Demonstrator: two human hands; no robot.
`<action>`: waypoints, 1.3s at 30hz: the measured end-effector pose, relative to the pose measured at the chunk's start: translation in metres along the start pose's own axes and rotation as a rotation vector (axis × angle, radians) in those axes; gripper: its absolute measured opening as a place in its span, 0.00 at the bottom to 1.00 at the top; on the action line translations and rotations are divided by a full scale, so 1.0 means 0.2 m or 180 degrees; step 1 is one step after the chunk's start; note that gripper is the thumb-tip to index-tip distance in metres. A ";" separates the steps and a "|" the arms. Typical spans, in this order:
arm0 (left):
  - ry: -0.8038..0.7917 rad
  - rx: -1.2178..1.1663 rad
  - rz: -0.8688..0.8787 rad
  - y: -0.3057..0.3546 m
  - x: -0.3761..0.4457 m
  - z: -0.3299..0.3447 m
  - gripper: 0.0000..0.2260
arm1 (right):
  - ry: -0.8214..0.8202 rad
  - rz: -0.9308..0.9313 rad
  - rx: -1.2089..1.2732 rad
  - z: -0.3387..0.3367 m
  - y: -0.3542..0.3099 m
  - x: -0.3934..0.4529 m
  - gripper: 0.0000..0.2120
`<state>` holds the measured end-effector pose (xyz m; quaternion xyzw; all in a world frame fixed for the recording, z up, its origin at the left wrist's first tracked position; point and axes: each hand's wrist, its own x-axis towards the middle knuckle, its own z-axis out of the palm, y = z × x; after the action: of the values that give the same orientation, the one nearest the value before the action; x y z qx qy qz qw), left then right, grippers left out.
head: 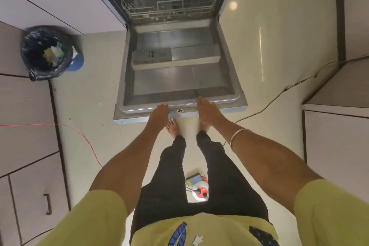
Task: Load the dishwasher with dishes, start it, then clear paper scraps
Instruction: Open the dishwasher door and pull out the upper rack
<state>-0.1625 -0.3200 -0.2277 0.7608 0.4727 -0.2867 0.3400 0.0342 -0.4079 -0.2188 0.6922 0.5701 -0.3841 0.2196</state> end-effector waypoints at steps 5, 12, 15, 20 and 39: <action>-0.0137 0.0093 0.0017 -0.05 0.03 0.23 0.30 | -0.0068 -0.0041 -0.0022 0.25 0.01 0.11 0.32; -0.0265 -0.0010 -0.0013 -0.16 0.19 0.52 0.29 | -0.0189 -0.0085 0.0059 0.53 0.05 0.27 0.32; -0.0274 -0.0100 -0.0041 -0.19 0.26 0.64 0.31 | -0.0255 -0.0032 0.0116 0.65 0.06 0.34 0.32; -0.0473 -0.0098 -0.0094 -0.24 0.38 0.82 0.33 | -0.0303 0.0004 0.0198 0.82 0.06 0.45 0.32; -0.0932 0.0094 -0.0327 -0.34 0.80 1.22 0.38 | -0.0467 0.0222 0.0179 1.30 0.08 0.85 0.35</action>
<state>-0.1906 -0.4075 -0.5132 0.6905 0.4522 -0.4185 0.3789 -0.0139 -0.4996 -0.5131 0.6875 0.5171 -0.4417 0.2545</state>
